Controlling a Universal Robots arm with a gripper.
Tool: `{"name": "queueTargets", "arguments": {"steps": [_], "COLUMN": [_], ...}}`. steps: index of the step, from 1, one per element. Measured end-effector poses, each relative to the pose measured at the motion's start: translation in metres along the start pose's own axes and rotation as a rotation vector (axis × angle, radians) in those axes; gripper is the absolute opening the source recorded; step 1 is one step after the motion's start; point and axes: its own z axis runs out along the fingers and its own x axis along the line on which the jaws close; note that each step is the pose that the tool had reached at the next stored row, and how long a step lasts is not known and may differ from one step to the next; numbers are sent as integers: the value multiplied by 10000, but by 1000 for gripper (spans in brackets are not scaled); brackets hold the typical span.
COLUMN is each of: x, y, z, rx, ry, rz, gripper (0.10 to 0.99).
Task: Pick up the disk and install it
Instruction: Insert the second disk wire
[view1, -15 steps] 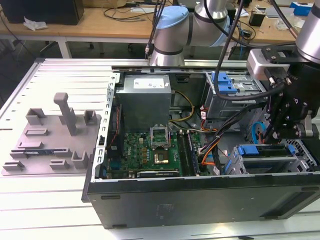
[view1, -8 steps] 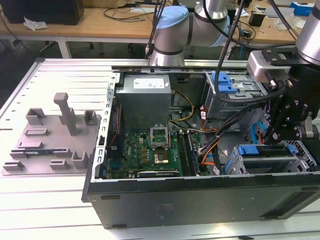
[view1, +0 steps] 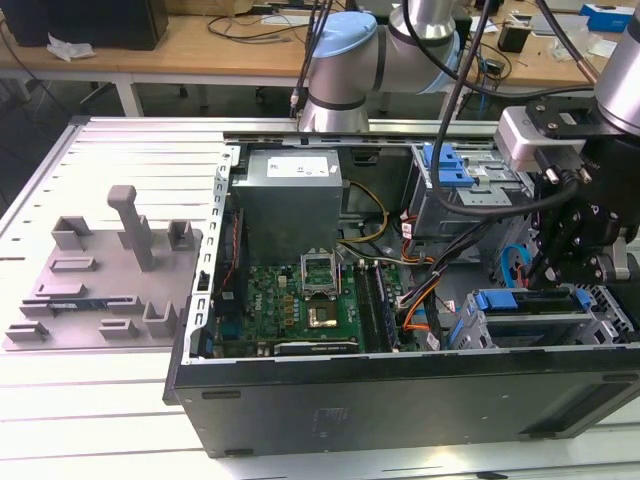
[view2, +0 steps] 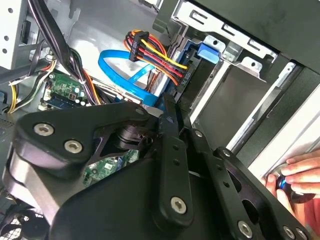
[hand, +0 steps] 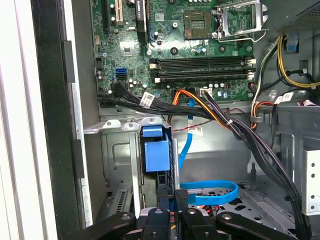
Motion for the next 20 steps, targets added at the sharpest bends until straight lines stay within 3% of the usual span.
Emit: {"name": "queueTargets", "arguments": {"steps": [20], "x": [3], "y": [-23], "z": [11], "rx": [0], "ry": [1], "rz": [-1], "gripper": [161]}}
